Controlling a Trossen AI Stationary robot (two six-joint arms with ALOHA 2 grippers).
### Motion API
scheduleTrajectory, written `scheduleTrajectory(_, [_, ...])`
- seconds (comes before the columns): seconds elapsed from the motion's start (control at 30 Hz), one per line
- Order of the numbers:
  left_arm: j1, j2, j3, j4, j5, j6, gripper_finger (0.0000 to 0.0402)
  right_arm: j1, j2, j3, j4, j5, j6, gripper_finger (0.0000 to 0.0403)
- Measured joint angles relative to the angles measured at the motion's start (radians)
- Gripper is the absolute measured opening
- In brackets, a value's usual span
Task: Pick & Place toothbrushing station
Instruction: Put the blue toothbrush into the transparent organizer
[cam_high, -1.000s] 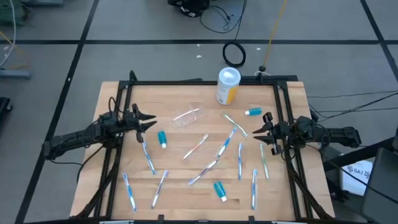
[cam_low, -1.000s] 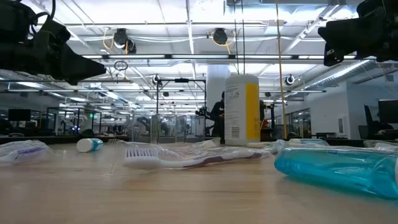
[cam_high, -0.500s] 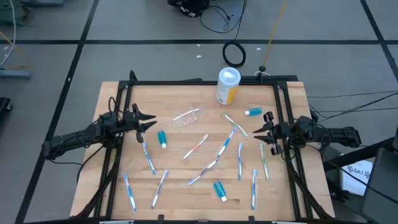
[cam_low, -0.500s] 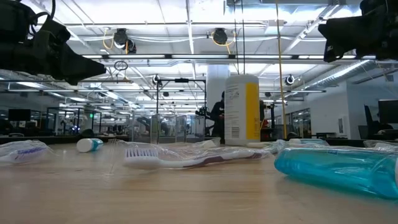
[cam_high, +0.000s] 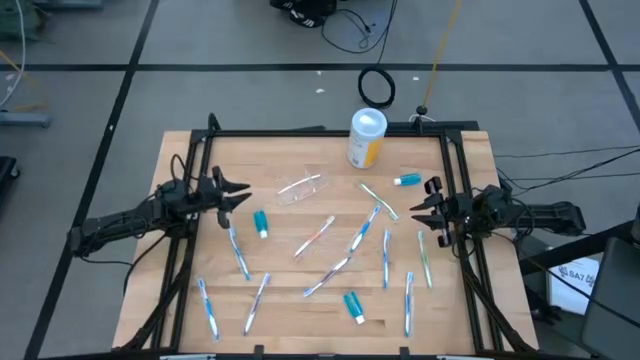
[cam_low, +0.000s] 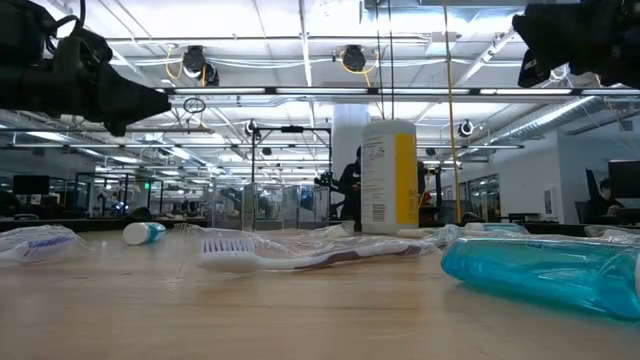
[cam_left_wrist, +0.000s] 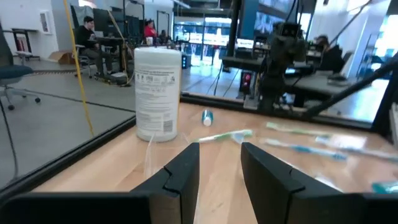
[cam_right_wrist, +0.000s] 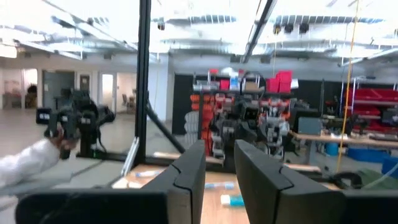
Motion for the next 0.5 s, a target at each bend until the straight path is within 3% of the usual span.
scheduleTrajectory(0.13, [0.000,0.000,0.000,0.050,0.000,-0.058,0.0124,0.000,0.111,0.000,0.118,0.000,-0.008,0.0077])
scheduleTrajectory(0.3, [0.000,0.000,0.000,0.067,0.015,-0.342,0.0124,0.000,0.300,0.000,0.301,0.000,-0.026,0.0077])
scheduleTrajectory(0.5, [-0.009,0.016,0.000,0.078,0.043,-0.366,0.0124,0.000,0.522,0.037,0.431,0.001,-0.081,0.0077])
